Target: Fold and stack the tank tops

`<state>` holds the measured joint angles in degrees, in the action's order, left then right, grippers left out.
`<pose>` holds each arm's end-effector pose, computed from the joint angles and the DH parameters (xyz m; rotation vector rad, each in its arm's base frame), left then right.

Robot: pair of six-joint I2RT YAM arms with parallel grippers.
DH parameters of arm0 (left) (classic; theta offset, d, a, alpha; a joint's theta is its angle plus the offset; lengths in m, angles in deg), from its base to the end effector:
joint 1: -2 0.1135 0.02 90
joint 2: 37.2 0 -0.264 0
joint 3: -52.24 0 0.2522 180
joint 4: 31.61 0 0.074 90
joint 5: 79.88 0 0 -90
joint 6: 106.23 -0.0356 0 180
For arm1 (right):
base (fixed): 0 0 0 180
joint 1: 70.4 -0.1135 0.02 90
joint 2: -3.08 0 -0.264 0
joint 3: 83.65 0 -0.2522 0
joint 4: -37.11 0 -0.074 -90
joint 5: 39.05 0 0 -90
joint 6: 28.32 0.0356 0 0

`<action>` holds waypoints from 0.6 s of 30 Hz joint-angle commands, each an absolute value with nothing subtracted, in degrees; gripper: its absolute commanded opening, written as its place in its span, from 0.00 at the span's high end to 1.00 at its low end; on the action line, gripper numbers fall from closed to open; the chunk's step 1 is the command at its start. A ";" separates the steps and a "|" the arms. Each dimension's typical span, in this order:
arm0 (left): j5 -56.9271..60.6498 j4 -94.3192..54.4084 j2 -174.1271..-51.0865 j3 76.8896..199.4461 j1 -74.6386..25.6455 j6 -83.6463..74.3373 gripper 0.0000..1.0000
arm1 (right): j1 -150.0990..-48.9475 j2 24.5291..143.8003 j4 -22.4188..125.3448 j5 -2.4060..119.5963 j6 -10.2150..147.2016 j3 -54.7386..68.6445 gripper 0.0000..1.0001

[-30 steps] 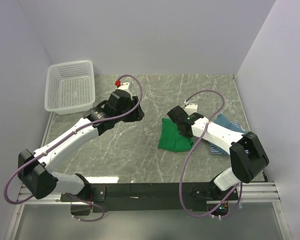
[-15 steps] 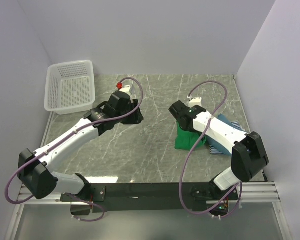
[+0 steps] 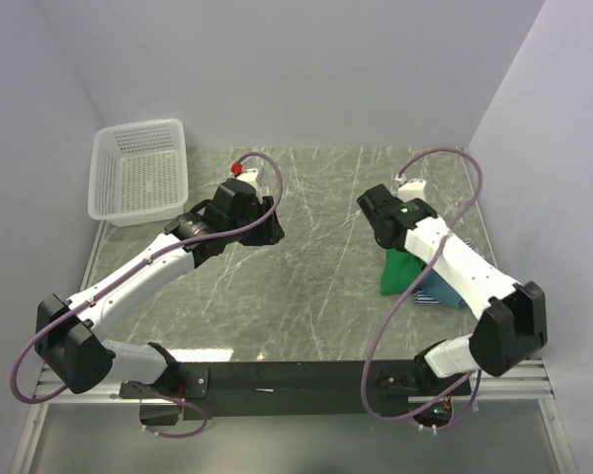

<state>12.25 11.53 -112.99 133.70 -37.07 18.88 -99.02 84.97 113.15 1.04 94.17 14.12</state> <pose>0.2284 -0.1837 0.3277 0.0586 2.3074 -0.6526 0.2403 0.1001 0.2824 0.2189 2.3701 -0.8007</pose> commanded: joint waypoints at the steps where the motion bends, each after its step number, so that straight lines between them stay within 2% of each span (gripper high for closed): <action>1: 10.56 9.57 -112.70 133.67 -36.85 17.78 0.50 | -96.16 78.95 113.63 -2.23 91.40 12.44 1.00; 11: 8.81 8.43 -114.02 133.06 -36.93 18.39 0.51 | -83.85 73.49 107.04 7.44 93.05 21.76 1.00; 12: 8.80 8.51 -114.28 132.97 -36.93 18.22 0.51 | -83.15 73.48 105.64 9.28 93.14 22.55 0.97; 13: 8.80 8.52 -114.37 132.97 -36.93 18.31 0.51 | -81.57 74.18 105.28 9.73 93.67 23.78 0.92; 14: 8.80 8.60 -114.46 132.88 -36.93 18.31 0.51 | -80.86 74.71 105.10 9.73 94.45 24.14 0.78; 18: 8.72 8.52 -114.19 132.62 -36.93 18.31 0.51 | -78.22 77.61 104.83 10.00 97.00 25.55 0.50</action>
